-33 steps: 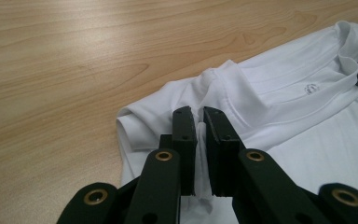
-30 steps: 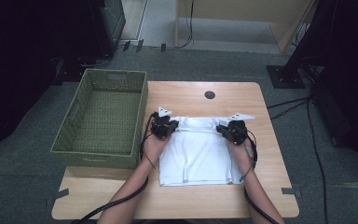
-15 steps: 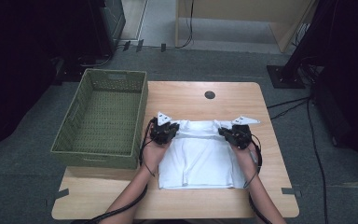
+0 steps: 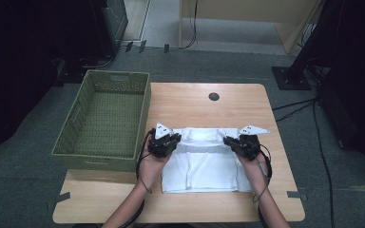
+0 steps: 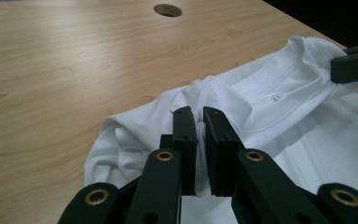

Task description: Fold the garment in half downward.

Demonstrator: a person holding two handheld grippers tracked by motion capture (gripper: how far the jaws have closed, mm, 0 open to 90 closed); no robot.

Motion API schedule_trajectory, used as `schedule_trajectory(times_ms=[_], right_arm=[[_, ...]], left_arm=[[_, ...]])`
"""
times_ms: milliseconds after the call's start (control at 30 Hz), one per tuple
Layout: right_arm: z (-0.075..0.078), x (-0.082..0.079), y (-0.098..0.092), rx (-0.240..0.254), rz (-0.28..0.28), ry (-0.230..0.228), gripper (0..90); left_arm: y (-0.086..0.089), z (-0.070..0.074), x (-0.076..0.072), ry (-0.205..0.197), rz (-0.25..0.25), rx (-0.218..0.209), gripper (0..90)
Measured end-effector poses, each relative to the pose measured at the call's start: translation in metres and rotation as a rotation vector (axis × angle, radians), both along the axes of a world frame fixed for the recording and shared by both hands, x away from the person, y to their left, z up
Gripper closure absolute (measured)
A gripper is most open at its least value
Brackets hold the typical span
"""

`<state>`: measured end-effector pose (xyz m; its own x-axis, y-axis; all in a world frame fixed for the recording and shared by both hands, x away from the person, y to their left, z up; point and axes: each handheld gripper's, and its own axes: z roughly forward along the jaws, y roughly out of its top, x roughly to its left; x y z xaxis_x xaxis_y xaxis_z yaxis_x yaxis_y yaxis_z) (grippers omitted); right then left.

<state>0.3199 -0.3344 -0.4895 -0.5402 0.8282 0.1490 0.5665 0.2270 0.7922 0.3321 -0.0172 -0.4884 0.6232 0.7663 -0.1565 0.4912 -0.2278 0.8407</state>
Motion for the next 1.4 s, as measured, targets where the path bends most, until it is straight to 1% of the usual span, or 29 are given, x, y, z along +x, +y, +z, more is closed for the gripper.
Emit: schedule_trajectory(times_ms=[167,267,433,533,567,667,733,833,1000,1067,1133,1200,1233,1333,1400], right_arm=[[-0.005,-0.013,0.0,0.002,0.008,0.016,85.7],[-0.006,-0.019,-0.001,0.005,0.015,0.022,85.7],[-0.006,-0.032,0.001,0.004,0.027,0.017,85.6],[-0.007,-0.042,0.002,-0.005,0.029,0.009,85.6],[-0.008,-0.044,0.002,-0.005,0.035,0.011,85.5],[-0.011,-0.05,0.002,-0.017,0.041,0.023,85.3],[-0.015,-0.053,0.003,-0.028,0.046,0.034,85.2],[-0.02,-0.055,0.004,-0.031,0.051,0.056,84.9],[-0.024,-0.056,0.004,-0.035,0.057,0.071,83.4],[-0.025,-0.056,0.005,-0.041,0.058,0.077,81.9],[-0.027,-0.056,0.007,-0.046,0.063,0.09,78.9],[-0.03,-0.059,0.007,-0.062,0.061,0.098,77.7],[-0.032,-0.06,0.008,-0.07,0.061,0.099,77.4],[-0.033,-0.06,0.007,-0.071,0.06,0.092,74.5],[-0.034,-0.058,0.007,-0.079,0.058,0.074,73.9]], left_arm=[[0.003,-0.005,-0.01,0.004,-0.005,-0.001,84.3],[0.007,-0.004,-0.017,0.004,-0.008,-0.001,84.3],[0.009,-0.005,-0.032,0.007,-0.017,-0.002,84.2],[0.009,-0.005,-0.04,0.006,-0.032,0.026,84.2],[0.009,-0.005,-0.042,0.005,-0.034,0.028,84.1],[0.01,-0.008,-0.047,0.022,-0.042,0.026,84.0],[0.009,-0.013,-0.05,0.036,-0.049,0.037,84.0],[0.01,-0.022,-0.051,0.074,-0.056,0.047,83.4],[0.013,-0.027,-0.052,0.096,-0.059,0.055,81.6],[0.013,-0.028,-0.052,0.11,-0.063,0.057,78.9],[0.013,-0.03,-0.053,0.112,-0.062,0.07,78.0],[0.012,-0.032,-0.053,0.115,-0.06,0.074,78.0],[0.012,-0.033,-0.053,0.113,-0.06,0.083,77.9],[0.011,-0.034,-0.051,0.111,-0.057,0.088,77.5],[0.011,-0.035,-0.049,0.107,-0.059,0.096,77.1]])
